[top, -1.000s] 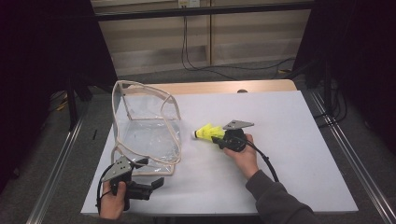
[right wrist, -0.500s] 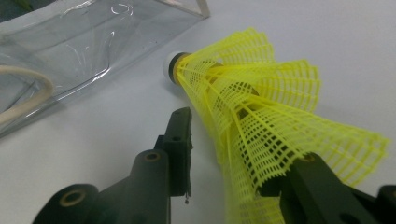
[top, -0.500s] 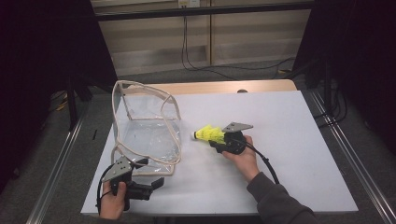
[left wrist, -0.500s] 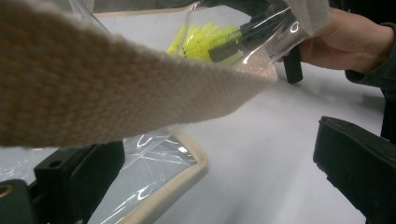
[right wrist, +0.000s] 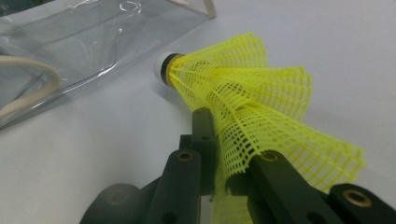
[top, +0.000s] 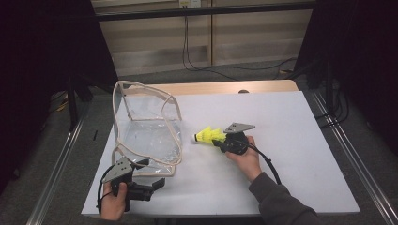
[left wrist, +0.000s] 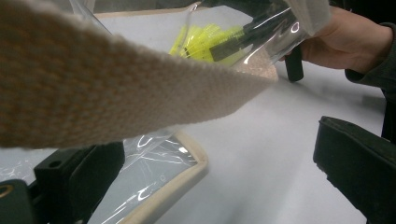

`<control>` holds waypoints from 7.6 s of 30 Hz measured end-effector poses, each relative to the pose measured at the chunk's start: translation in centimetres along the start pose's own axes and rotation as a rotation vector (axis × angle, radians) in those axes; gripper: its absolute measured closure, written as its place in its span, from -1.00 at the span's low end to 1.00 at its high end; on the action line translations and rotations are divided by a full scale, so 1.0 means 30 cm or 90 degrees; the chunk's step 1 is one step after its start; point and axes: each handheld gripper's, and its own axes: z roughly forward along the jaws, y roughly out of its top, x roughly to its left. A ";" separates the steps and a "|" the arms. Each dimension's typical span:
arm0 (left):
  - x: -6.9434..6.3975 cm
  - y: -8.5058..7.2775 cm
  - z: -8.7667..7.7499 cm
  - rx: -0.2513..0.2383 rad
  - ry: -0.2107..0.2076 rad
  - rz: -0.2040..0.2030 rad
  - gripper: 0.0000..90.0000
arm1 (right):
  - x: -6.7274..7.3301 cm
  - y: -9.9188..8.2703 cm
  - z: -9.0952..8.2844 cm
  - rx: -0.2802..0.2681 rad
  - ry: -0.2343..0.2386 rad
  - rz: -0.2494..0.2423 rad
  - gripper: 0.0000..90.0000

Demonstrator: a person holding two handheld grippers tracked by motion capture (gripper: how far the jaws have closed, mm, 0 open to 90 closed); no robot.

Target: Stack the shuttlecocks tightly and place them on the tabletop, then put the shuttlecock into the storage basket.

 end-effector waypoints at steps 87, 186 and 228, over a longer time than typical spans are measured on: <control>-0.003 -0.001 0.000 -0.003 -0.002 -0.003 -0.96 | 0.018 0.130 -0.134 -0.061 0.068 -0.010 0.84; 0.001 0.000 -0.004 -0.003 -0.008 0.000 -0.96 | 0.242 0.501 -0.155 -0.125 0.082 -0.068 0.84; 0.002 -0.001 -0.004 -0.007 -0.012 -0.004 -0.95 | 0.364 0.556 -0.040 -0.101 0.085 -0.077 0.83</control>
